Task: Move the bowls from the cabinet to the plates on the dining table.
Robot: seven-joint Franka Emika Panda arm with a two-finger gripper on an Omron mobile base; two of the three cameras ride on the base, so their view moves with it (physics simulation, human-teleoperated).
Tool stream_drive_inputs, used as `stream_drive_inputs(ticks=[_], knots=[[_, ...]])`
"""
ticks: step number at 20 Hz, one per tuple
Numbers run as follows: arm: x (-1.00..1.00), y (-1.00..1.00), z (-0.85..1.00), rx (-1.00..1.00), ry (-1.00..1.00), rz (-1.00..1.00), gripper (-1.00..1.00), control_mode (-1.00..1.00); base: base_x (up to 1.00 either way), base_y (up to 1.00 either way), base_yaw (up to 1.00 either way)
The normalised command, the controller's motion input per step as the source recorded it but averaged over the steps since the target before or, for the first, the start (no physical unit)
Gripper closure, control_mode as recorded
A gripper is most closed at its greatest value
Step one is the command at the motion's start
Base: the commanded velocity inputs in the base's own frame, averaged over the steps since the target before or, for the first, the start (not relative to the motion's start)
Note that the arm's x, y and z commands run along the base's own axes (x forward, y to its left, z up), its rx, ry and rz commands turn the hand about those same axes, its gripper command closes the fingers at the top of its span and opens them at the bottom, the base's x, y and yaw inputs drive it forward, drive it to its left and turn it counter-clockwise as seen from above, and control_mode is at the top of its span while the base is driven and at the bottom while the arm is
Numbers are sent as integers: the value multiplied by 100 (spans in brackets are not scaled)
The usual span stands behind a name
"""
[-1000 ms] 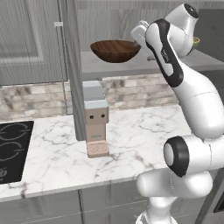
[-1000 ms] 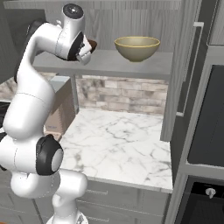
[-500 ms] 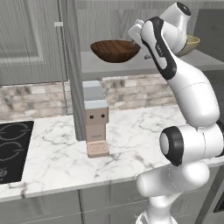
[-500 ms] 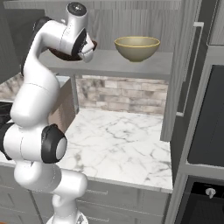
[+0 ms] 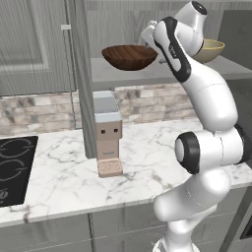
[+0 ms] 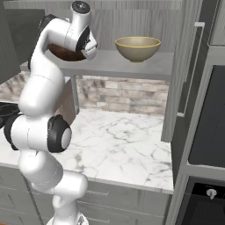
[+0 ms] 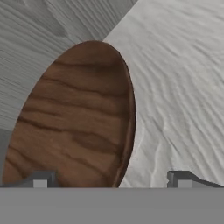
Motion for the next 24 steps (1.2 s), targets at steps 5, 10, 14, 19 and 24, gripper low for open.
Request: stream_drive_inputs(ticks=[5, 10, 14, 19, 24], knots=[[26, 0, 0, 0, 4, -2, -100, -100, 0, 0, 0], [14, 0, -2, 0, 6, 0, -100, -100, 0, 0, 0], [11, 0, -8, 0, 4, 0, -100, -100, 0, 0, 0], [10, 0, -5, 0, 2, 0, -100, -100, 0, 0, 0], [0, 0, -2, 0, 0, -1, -100, -100, 0, 0, 0]])
